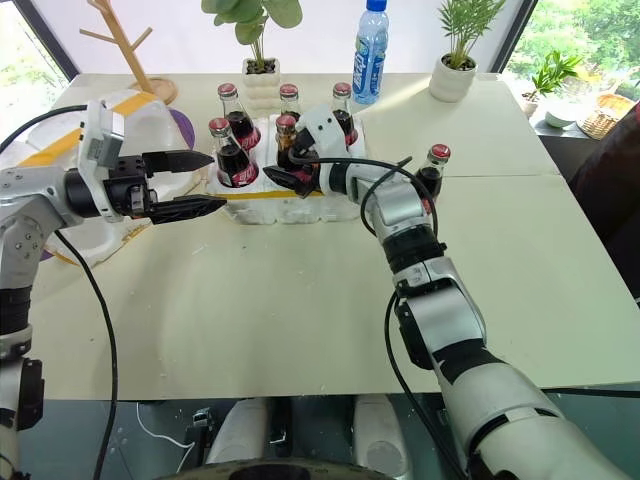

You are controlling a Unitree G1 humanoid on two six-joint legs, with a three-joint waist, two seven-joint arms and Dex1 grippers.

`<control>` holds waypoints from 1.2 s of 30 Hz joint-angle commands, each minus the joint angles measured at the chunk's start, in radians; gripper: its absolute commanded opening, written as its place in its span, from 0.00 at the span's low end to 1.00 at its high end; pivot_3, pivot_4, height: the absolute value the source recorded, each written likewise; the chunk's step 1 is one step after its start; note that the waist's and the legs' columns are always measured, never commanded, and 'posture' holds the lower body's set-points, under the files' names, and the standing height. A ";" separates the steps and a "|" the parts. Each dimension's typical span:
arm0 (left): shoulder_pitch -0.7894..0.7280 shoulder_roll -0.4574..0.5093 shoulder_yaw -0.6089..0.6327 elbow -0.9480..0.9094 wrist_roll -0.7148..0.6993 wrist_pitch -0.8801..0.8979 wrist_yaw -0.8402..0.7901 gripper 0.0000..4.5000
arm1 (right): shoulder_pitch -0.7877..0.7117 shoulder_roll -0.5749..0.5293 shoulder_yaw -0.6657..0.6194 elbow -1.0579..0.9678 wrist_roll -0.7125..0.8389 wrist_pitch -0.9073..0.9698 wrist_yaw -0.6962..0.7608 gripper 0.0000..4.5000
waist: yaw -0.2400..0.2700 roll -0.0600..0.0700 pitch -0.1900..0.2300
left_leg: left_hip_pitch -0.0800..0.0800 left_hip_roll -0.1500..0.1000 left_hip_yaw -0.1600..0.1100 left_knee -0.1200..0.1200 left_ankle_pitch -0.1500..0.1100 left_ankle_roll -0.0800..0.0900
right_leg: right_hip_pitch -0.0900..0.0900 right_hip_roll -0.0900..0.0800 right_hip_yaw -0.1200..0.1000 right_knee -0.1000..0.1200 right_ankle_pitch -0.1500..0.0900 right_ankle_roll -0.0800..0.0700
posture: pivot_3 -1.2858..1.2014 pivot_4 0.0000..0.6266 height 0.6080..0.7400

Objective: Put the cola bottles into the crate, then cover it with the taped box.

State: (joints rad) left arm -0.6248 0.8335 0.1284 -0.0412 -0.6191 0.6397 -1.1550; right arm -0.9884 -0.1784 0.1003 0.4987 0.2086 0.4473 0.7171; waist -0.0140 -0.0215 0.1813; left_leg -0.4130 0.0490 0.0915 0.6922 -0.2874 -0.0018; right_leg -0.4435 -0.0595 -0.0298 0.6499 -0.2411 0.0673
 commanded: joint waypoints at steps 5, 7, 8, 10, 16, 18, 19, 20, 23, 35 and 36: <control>-0.034 -0.017 -0.018 0.006 0.007 -0.024 -0.018 1.00 | 0.155 -0.164 -0.150 -0.661 0.216 0.421 -0.044 0.99 | 0.004 0.000 0.000 | -0.001 -0.001 -0.001 0.000 -0.001 0.002 | 0.000 -0.002 -0.001 -0.001 0.000 0.000 | 0.52 0.24 1.00; -0.054 -0.026 -0.036 0.029 0.015 -0.035 -0.032 1.00 | 0.211 -0.217 -0.201 -0.823 0.284 0.564 -0.075 0.99 | 0.003 0.000 0.000 | -0.001 -0.001 -0.001 0.000 -0.002 0.004 | 0.000 -0.002 -0.001 -0.001 0.000 0.000 | 0.52 0.24 1.00; -0.071 -0.032 -0.049 0.046 0.022 -0.043 -0.043 1.00 | 0.242 -0.244 -0.246 -0.903 0.339 0.663 -0.088 0.99 | 0.003 0.000 0.000 | 0.000 -0.001 -0.001 0.000 -0.003 0.004 | 0.000 -0.001 -0.001 0.000 0.000 0.000 | 0.52 0.24 1.00; -0.099 -0.042 -0.068 0.074 0.032 -0.054 -0.062 1.00 | 0.292 -0.281 -0.334 -1.018 0.440 0.829 -0.107 0.99 | 0.004 0.000 0.000 | 0.000 -0.001 -0.002 0.000 -0.003 0.004 | 0.000 0.000 -0.001 0.000 0.000 0.000 | 0.52 0.24 1.00; -0.181 -0.078 -0.118 0.175 0.079 -0.109 -0.116 1.00 | 0.441 -0.352 -0.632 -1.221 0.643 1.153 -0.115 0.99 | 0.004 0.000 0.000 | 0.000 -0.001 -0.001 0.000 -0.003 0.005 | 0.001 0.000 0.000 0.000 0.000 0.000 | 0.52 0.24 1.00; -0.196 -0.091 -0.128 0.189 0.085 -0.115 -0.132 1.00 | 0.529 -0.410 -0.679 -1.260 0.629 1.166 -0.128 0.99 | 0.006 0.000 0.000 | 0.000 -0.001 -0.002 0.000 -0.003 0.005 | 0.001 0.000 -0.001 -0.001 0.000 0.000 | 0.52 0.24 1.00; -0.201 -0.097 -0.133 0.190 0.088 -0.117 -0.141 1.00 | 0.576 -0.433 -0.702 -1.264 0.606 1.160 -0.145 0.99 | 0.006 0.000 0.000 | 0.001 -0.001 -0.002 0.000 -0.003 0.005 | 0.001 0.001 -0.001 -0.001 0.000 0.000 | 0.52 0.24 1.00; -0.204 -0.100 -0.136 0.192 0.090 -0.118 -0.148 1.00 | 0.606 -0.446 -0.716 -1.266 0.592 1.154 -0.159 0.99 | 0.006 -0.001 0.000 | 0.001 -0.002 -0.002 0.000 -0.003 0.005 | 0.002 0.000 -0.001 -0.001 0.000 0.000 | 0.52 0.24 1.00; -0.207 -0.109 -0.144 0.178 0.082 -0.109 -0.168 1.00 | 0.771 -0.516 -0.708 -1.259 0.511 1.023 -0.180 0.99 | 0.005 -0.001 0.000 | 0.001 -0.002 -0.002 0.000 -0.003 0.005 | 0.002 0.000 0.000 -0.001 0.000 0.000 | 0.52 0.24 1.00; -0.221 -0.133 -0.162 0.138 0.084 -0.087 -0.178 1.00 | 0.788 -0.310 -0.527 -1.081 0.337 0.479 -0.293 0.99 | 0.001 -0.001 -0.001 | 0.003 -0.002 -0.003 0.000 -0.003 0.005 | 0.003 0.003 0.002 -0.001 0.000 0.000 | 0.52 0.24 1.00; -0.222 -0.133 -0.163 0.136 0.086 -0.087 -0.177 1.00 | 0.784 -0.309 -0.506 -1.052 0.317 0.446 -0.295 0.99 | 0.002 -0.001 -0.001 | 0.003 -0.002 -0.003 0.000 -0.003 0.005 | 0.003 0.003 0.002 -0.001 0.000 0.000 | 0.52 0.24 1.00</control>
State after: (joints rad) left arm -0.8234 0.6960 -0.0442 0.1290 -0.5311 0.5553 -1.3306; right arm -0.1949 -0.4869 -0.4126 -0.5666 0.5478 0.9500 0.4203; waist -0.0118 -0.0224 0.1807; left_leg -0.4101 0.0474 0.0884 0.6924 -0.2902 0.0031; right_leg -0.4401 -0.0564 -0.0281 0.6489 -0.2414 0.0675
